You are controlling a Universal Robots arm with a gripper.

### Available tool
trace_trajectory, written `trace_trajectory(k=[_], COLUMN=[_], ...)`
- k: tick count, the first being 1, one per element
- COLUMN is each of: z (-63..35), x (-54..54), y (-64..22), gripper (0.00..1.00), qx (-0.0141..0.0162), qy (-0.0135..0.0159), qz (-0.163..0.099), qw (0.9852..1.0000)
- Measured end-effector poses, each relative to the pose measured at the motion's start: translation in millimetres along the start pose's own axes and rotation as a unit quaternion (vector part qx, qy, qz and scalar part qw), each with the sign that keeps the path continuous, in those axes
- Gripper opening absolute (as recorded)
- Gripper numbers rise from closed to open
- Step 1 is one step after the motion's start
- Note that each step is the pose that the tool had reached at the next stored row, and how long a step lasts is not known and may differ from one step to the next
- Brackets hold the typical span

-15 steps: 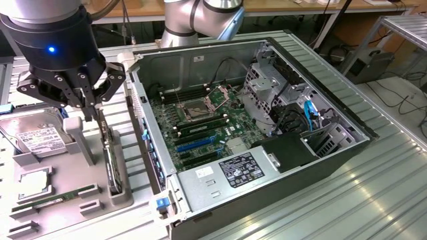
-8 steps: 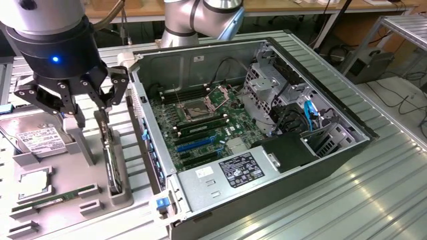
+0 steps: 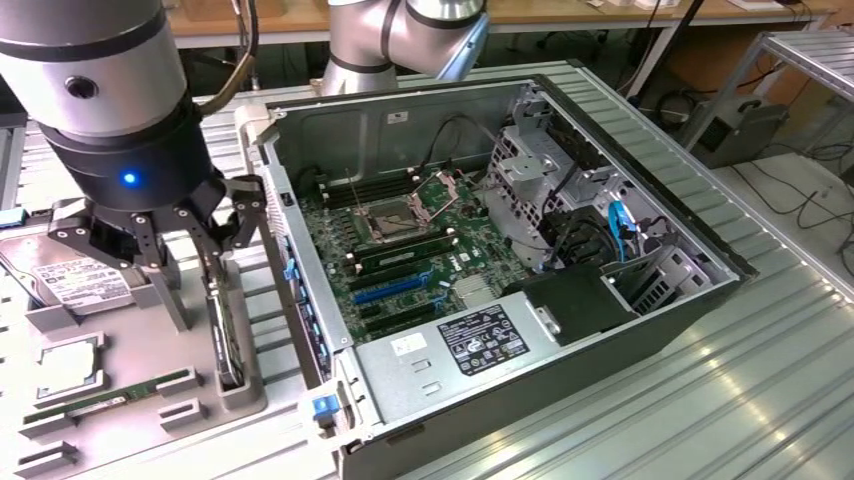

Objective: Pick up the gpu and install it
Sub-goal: 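Pick up the gpu and move the gpu toward the slot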

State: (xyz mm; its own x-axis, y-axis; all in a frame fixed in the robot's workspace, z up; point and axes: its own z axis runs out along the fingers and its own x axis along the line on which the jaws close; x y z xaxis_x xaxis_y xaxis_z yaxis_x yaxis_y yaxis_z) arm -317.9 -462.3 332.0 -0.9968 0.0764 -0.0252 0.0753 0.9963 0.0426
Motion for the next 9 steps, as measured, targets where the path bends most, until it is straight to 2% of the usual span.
trace_trajectory(k=[9], z=[20.4], x=[0.5], y=[-0.9], gripper=[0.42], qx=[-0.0001], qy=[-0.0001], qz=[0.000], qw=[1.0000])
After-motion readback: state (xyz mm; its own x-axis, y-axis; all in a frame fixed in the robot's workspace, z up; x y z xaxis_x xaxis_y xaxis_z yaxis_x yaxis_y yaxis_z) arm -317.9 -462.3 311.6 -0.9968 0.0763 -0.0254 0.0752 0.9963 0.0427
